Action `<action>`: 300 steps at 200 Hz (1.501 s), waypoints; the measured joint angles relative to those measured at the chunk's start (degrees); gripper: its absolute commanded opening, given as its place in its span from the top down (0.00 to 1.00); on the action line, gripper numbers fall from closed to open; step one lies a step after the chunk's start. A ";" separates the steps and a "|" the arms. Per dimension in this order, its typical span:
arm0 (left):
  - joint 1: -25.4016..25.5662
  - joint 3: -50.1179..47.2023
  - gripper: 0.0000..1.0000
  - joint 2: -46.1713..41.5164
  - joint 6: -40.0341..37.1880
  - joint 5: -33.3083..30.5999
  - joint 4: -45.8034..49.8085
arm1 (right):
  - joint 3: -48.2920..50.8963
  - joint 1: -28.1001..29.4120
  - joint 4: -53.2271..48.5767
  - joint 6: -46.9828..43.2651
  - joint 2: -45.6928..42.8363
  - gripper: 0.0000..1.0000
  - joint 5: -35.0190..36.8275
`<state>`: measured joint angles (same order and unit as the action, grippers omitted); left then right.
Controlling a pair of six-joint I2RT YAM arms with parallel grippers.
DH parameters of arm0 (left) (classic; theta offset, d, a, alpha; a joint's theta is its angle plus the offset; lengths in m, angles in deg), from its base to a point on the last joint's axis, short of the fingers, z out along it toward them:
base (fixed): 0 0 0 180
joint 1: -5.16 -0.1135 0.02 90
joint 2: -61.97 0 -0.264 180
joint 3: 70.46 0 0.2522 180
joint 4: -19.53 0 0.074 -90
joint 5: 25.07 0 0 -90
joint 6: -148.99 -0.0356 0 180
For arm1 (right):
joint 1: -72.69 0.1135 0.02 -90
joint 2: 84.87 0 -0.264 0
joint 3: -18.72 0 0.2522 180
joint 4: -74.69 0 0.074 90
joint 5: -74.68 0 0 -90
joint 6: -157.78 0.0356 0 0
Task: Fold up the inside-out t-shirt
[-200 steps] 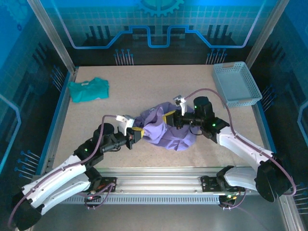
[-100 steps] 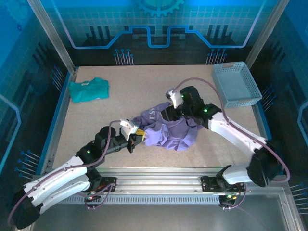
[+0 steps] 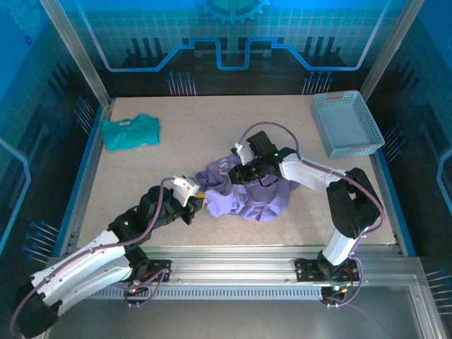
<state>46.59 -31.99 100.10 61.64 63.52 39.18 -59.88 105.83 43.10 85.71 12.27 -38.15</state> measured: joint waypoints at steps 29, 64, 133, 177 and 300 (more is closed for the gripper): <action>0.00 0.00 1.00 -0.02 0.35 -2.84 -0.35 | 4.24 -3.48 4.22 2.03 -7.72 1.00 -1.49; -0.02 0.28 0.99 0.02 -0.83 -4.46 -3.96 | 6.60 -8.28 8.90 2.69 -19.17 1.00 -1.60; -0.11 2.82 0.91 12.50 -6.97 2.05 -18.69 | 9.03 -11.21 7.91 2.40 -27.45 1.00 7.87; -0.70 0.92 0.90 16.70 -7.78 4.46 -20.24 | 11.37 -11.21 6.95 2.45 -23.34 1.00 11.74; -14.67 3.41 1.00 5.66 5.55 -1.01 -17.31 | 8.00 -4.17 8.87 0.33 -19.15 1.00 7.67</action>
<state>31.92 -28.58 105.76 67.19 62.51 21.87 -51.88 101.66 51.98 86.04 -6.88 -30.47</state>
